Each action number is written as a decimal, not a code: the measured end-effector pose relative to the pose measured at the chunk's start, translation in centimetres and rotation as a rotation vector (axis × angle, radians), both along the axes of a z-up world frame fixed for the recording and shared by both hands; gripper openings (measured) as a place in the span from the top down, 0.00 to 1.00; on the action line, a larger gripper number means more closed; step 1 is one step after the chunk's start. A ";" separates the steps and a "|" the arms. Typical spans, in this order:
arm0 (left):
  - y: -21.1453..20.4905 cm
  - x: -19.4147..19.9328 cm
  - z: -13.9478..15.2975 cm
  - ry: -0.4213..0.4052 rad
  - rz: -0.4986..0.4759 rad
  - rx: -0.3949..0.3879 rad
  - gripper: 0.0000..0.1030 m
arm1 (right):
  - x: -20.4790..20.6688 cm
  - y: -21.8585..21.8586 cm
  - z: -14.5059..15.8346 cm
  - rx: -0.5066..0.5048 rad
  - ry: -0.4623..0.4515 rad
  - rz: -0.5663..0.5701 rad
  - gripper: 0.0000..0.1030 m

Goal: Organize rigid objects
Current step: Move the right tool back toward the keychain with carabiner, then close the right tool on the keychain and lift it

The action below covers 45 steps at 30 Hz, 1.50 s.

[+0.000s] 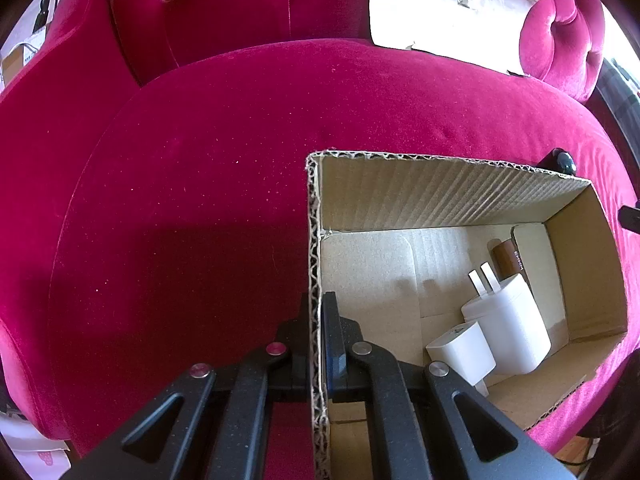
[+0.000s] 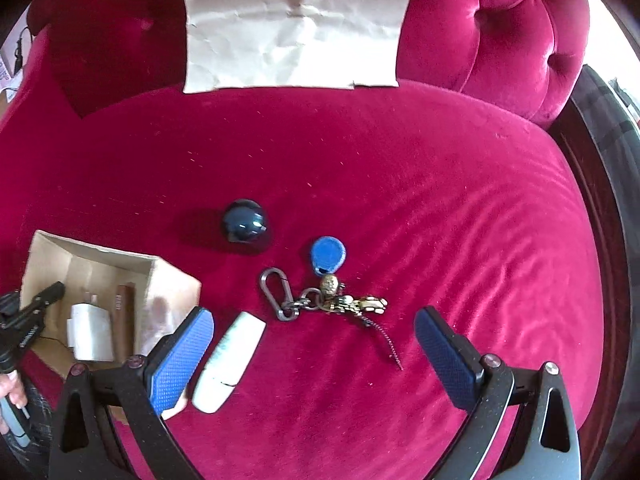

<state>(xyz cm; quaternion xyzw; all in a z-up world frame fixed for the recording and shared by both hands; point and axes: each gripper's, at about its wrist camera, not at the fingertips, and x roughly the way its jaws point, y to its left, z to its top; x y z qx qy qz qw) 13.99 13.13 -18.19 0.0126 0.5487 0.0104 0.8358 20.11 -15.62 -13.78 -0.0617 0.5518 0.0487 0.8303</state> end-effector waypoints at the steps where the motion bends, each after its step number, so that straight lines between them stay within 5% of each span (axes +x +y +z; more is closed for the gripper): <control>1: 0.0 0.0 0.0 0.001 0.000 -0.001 0.96 | 0.2 -0.3 -0.5 -0.002 0.006 -0.002 0.00; 20: 0.6 0.4 0.2 0.007 0.006 -0.014 0.97 | 4.0 -2.7 -6.3 0.013 0.099 -0.036 0.00; 34: 0.8 0.6 0.2 0.010 0.014 -0.023 0.97 | 5.1 0.0 -8.5 -0.024 0.089 -0.003 0.01; 42: 0.6 0.4 0.2 0.005 0.010 -0.012 0.97 | 3.5 0.4 -7.0 -0.022 0.061 0.015 0.41; 45: 0.5 0.4 0.2 0.005 0.011 -0.013 0.97 | 3.1 0.4 -6.5 -0.021 0.049 0.020 0.73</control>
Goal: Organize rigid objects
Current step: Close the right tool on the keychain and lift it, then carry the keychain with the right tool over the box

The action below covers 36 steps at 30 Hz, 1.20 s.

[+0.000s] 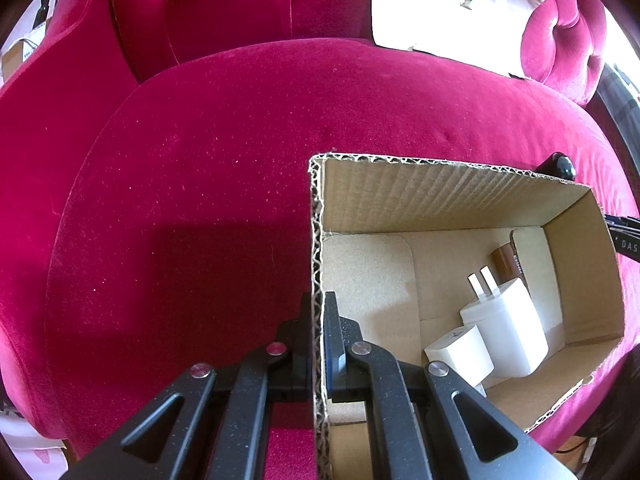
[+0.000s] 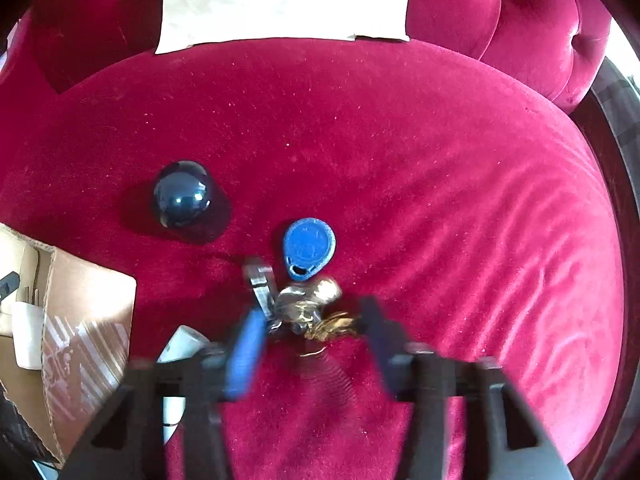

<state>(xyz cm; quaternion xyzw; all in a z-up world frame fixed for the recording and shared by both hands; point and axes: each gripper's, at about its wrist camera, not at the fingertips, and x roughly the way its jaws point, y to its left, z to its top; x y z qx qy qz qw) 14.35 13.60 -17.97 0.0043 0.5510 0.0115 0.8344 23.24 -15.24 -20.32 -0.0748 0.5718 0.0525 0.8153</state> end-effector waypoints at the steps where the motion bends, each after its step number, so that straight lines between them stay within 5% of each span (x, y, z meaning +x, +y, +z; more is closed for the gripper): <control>1: -0.1 0.0 0.0 -0.001 0.000 0.000 0.97 | -0.2 0.0 0.1 0.001 -0.005 0.000 0.76; 13: 0.0 0.0 0.1 -0.001 0.000 -0.001 0.97 | -1.2 -0.5 1.1 0.012 -0.011 -0.018 0.77; 36: -0.2 -0.4 0.1 -0.013 -0.011 0.006 0.97 | -4.3 -0.3 9.0 0.013 -0.087 -0.031 0.77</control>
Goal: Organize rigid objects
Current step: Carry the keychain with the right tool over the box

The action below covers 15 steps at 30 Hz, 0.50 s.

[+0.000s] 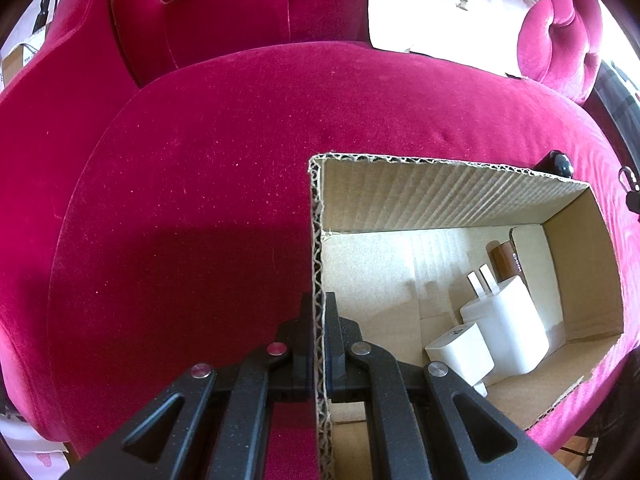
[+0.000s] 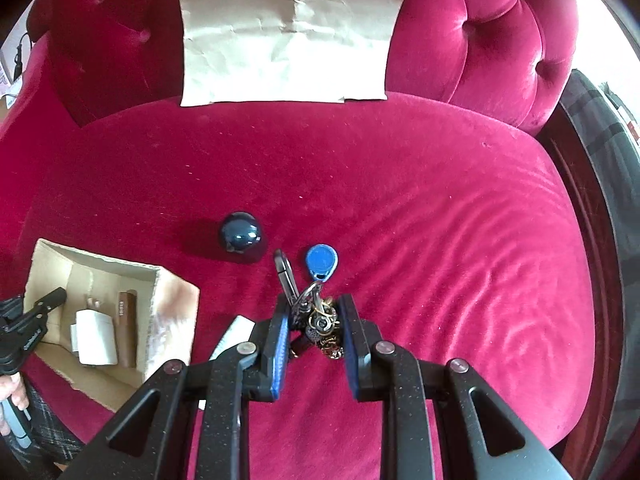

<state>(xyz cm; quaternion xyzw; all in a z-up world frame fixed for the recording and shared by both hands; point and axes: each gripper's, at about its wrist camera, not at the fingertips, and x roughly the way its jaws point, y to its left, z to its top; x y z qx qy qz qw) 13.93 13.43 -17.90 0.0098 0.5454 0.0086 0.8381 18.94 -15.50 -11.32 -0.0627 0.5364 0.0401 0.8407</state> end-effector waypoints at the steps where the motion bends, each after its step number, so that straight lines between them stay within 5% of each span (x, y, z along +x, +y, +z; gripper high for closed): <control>1: 0.0 0.0 0.0 0.000 0.000 0.000 0.97 | -0.2 0.2 0.3 0.000 -0.003 0.002 0.77; 15: -0.3 -0.1 -0.1 -0.003 0.003 0.003 0.97 | -2.0 5.7 3.0 0.032 -0.026 0.066 0.77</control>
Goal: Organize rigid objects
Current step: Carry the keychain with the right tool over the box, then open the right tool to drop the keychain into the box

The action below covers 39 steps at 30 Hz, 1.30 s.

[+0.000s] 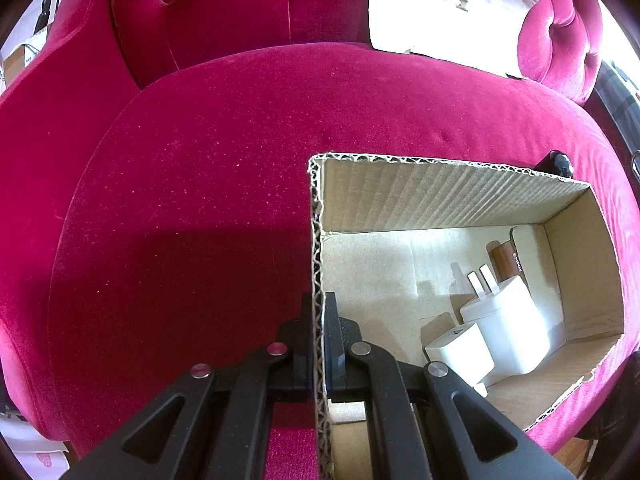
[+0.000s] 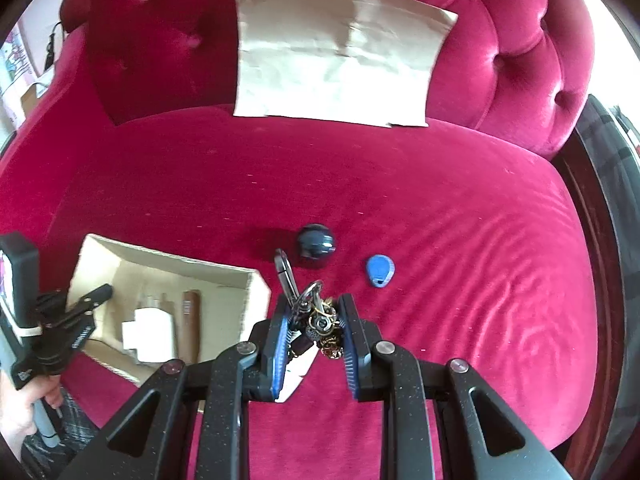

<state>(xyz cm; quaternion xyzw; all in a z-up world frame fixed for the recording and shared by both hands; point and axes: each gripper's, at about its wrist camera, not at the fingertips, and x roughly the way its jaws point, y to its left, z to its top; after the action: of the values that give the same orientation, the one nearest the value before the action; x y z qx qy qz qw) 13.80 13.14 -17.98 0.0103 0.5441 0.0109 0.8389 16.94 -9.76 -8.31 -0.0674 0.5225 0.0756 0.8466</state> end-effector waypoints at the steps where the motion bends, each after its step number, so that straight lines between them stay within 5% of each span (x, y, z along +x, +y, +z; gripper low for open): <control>1: 0.0 0.1 0.0 0.001 0.000 0.000 0.97 | -0.1 0.5 0.1 0.001 0.000 0.008 0.77; 19: -0.2 0.2 0.1 0.003 0.001 0.004 0.97 | -1.4 7.6 -2.0 0.012 0.029 0.095 0.77; 39: -0.2 0.1 0.0 0.001 -0.001 0.005 0.97 | -1.2 8.4 -6.1 0.018 0.082 0.085 0.76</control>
<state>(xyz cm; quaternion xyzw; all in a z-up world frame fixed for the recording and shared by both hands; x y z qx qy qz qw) 13.89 12.92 -18.02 0.0128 0.5444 0.0119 0.8387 15.78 -1.39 -14.40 -0.0787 0.5527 0.1190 0.8211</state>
